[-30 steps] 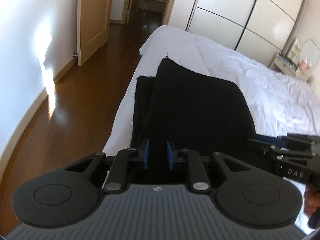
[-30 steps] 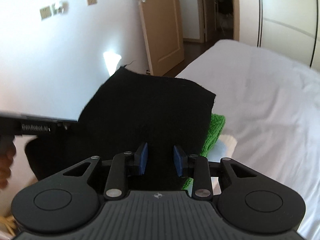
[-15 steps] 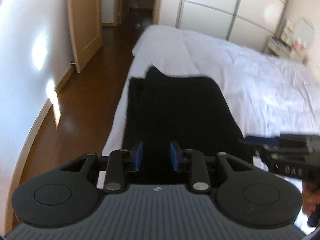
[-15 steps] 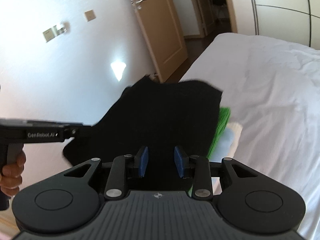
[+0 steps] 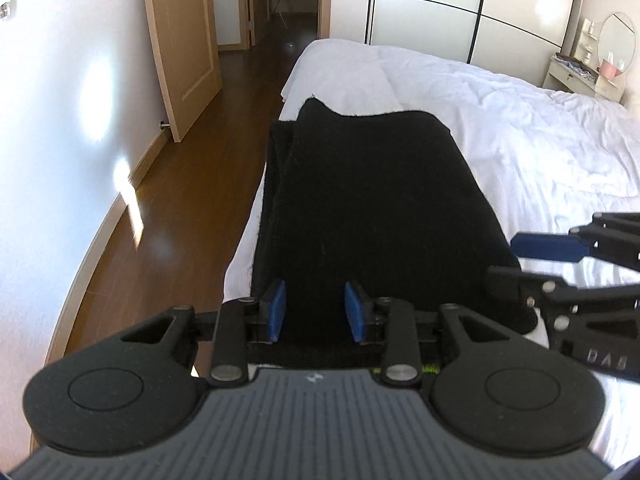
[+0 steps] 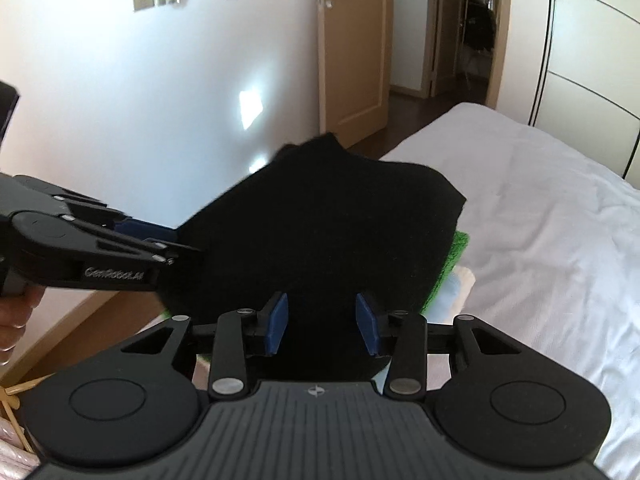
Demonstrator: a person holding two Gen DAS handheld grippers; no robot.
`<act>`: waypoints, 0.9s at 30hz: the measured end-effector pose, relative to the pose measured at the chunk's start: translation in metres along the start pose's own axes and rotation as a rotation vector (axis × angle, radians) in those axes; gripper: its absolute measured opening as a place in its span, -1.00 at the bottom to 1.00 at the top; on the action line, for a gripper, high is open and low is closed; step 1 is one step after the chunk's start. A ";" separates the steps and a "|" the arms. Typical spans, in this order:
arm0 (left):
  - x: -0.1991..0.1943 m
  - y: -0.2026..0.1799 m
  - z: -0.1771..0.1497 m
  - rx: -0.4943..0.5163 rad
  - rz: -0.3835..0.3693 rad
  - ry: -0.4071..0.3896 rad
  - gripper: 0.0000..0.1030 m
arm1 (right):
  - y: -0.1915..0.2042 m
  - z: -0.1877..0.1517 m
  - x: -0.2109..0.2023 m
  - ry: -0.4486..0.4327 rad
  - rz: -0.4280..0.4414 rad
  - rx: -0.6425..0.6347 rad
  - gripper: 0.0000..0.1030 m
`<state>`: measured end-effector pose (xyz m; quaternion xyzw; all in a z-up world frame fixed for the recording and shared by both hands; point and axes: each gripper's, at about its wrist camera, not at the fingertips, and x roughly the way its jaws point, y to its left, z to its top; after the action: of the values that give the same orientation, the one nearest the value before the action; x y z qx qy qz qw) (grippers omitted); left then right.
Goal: Fold clothes
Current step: 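Lower the folded cardigan onto the green towel stack with both grippers, then open both grippers and pull back from the stacked clothes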
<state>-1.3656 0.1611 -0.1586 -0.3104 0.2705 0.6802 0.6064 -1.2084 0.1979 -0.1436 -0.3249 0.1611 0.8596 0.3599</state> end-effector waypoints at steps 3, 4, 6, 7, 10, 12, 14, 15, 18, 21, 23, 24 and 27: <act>0.004 -0.003 -0.009 0.032 0.008 0.016 -0.41 | 0.007 -0.010 0.005 0.060 -0.021 -0.013 -0.17; 0.007 -0.004 -0.012 0.039 0.005 0.018 -0.41 | 0.009 -0.015 0.009 0.081 -0.031 -0.021 -0.16; 0.012 -0.002 -0.017 0.036 -0.003 0.020 -0.40 | 0.014 -0.024 0.019 0.122 -0.048 -0.037 -0.13; 0.015 0.000 -0.020 0.032 -0.006 0.020 -0.40 | 0.015 -0.028 0.022 0.124 -0.051 -0.045 -0.13; 0.019 0.000 -0.024 0.043 0.001 0.013 -0.39 | 0.019 -0.035 0.030 0.131 -0.056 -0.077 -0.11; 0.018 0.001 -0.020 0.027 0.009 0.022 -0.39 | 0.021 -0.036 0.033 0.133 -0.057 -0.099 -0.08; 0.015 0.001 -0.014 0.012 0.022 0.035 -0.39 | 0.019 -0.033 0.027 0.119 -0.038 -0.089 -0.04; 0.012 -0.001 -0.010 0.006 0.031 0.044 -0.39 | 0.018 -0.031 0.023 0.112 -0.029 -0.082 -0.01; 0.000 -0.016 0.007 0.033 0.085 0.083 -0.27 | 0.006 -0.021 0.001 0.093 -0.007 0.009 0.05; -0.019 -0.035 0.015 0.046 0.157 0.133 0.01 | -0.008 -0.016 -0.020 0.110 -0.009 0.136 0.28; -0.032 -0.042 0.015 0.015 0.172 0.163 0.01 | -0.016 -0.014 -0.033 0.134 -0.011 0.210 0.33; -0.039 -0.044 0.014 -0.014 0.167 0.180 0.02 | -0.020 -0.013 -0.040 0.146 -0.012 0.246 0.36; -0.057 -0.051 0.008 -0.075 0.179 0.222 0.12 | -0.026 -0.014 -0.058 0.167 -0.017 0.315 0.58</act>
<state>-1.3118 0.1352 -0.1102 -0.3810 0.3367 0.7026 0.4978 -1.1524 0.1788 -0.1162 -0.3360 0.3201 0.7908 0.3991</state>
